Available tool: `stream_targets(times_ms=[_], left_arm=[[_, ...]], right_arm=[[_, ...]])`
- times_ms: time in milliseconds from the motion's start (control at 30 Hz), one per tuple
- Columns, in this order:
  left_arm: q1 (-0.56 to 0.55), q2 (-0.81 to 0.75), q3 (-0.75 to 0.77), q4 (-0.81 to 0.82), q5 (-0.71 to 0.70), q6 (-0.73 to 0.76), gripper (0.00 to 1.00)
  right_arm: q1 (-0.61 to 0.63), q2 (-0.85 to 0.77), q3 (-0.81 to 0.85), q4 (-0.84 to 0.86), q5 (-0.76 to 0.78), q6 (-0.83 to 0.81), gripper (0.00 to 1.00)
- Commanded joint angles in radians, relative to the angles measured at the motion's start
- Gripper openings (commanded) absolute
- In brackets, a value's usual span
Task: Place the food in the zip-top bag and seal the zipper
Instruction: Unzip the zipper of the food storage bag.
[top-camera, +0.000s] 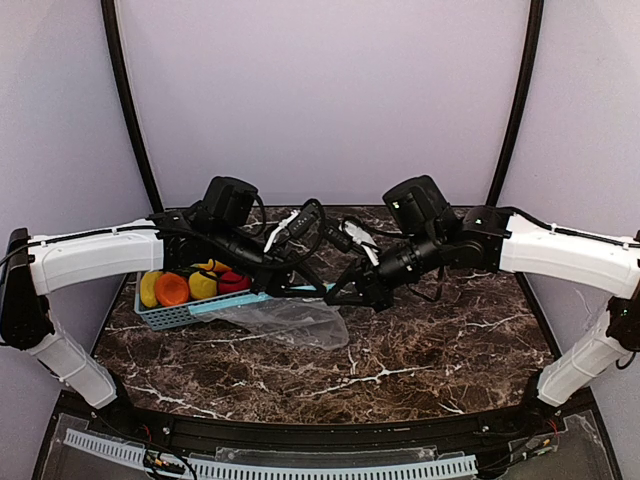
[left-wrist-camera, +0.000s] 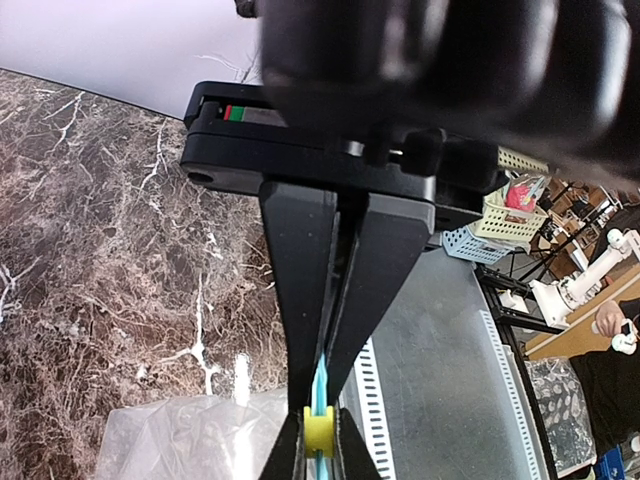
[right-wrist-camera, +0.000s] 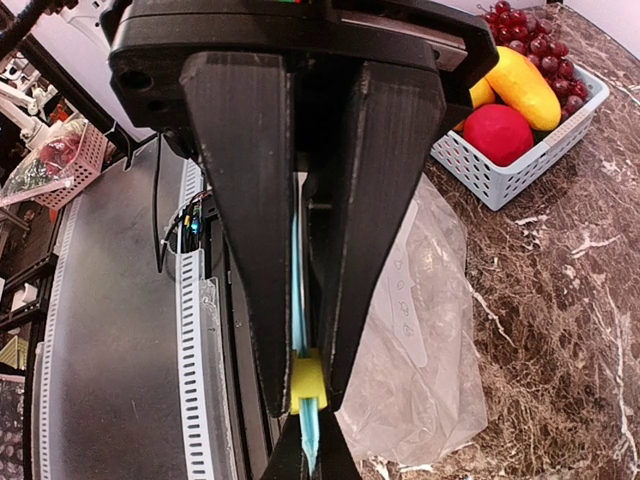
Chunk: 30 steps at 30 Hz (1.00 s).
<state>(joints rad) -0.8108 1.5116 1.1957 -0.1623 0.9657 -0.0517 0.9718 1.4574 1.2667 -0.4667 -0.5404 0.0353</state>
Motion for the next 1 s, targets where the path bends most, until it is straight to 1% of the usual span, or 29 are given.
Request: stream_targets(times_ms=[0, 233, 333, 967], left_arm=[[-0.004, -0.023, 0.011, -0.014, -0.010, 0.028, 0.01], [-0.005, -0.045, 0.008, -0.033, -0.066, 0.046, 0.01], [-0.005, -0.045, 0.013, -0.047, -0.074, 0.073, 0.01], [-0.004, -0.058, 0.016, -0.077, -0.119, 0.106, 0.01]], right_arm=[[0.003, -0.005, 0.014, -0.020, 0.088, 0.023, 0.00], [-0.002, -0.054, -0.009, -0.057, 0.207, 0.069, 0.00], [-0.005, -0.074, -0.018, -0.074, 0.231, 0.080, 0.00], [-0.028, -0.157, -0.036, -0.164, 0.353, 0.106, 0.00]])
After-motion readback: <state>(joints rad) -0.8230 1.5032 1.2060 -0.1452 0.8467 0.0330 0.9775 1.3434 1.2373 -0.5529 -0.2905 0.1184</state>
